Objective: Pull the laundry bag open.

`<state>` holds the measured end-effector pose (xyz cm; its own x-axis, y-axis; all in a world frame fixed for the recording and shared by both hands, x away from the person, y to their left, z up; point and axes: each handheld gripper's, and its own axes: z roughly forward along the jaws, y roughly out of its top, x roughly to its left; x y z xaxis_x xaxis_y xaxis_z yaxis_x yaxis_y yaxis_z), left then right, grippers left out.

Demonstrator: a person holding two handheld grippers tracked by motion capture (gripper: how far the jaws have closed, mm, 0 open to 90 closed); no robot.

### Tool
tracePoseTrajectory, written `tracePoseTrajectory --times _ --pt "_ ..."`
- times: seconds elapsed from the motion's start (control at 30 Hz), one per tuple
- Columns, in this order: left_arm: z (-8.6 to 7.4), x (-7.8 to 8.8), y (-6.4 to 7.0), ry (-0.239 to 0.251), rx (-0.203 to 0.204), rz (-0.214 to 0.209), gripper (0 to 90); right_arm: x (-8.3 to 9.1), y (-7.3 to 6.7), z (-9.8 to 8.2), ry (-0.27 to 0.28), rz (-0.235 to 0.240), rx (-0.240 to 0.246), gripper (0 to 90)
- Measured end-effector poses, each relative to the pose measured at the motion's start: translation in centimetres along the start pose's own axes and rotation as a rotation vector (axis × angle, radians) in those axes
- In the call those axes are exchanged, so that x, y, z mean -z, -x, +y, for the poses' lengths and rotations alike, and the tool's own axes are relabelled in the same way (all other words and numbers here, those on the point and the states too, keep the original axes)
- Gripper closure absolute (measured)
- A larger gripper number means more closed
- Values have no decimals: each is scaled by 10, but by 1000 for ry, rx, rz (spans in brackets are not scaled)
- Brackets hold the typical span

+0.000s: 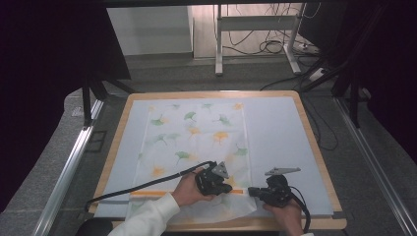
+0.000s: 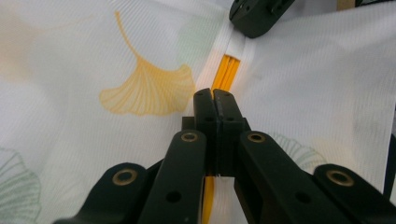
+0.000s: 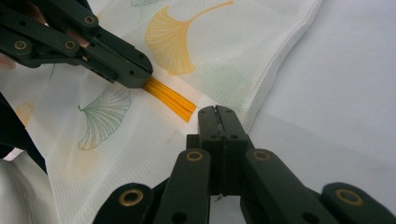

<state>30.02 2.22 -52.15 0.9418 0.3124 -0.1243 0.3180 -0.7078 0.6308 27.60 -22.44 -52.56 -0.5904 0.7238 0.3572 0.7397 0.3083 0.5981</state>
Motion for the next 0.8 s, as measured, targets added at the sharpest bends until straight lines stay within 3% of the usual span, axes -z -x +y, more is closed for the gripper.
tracePoseTrajectory --times 0.6,0.8 --pt "-20 15 -6 7 57 -4 900 0 -1 0 -3 -9 16 896" --pt "-23 18 -6 6 57 2 900 0 -1 0 -3 -10 17 896"
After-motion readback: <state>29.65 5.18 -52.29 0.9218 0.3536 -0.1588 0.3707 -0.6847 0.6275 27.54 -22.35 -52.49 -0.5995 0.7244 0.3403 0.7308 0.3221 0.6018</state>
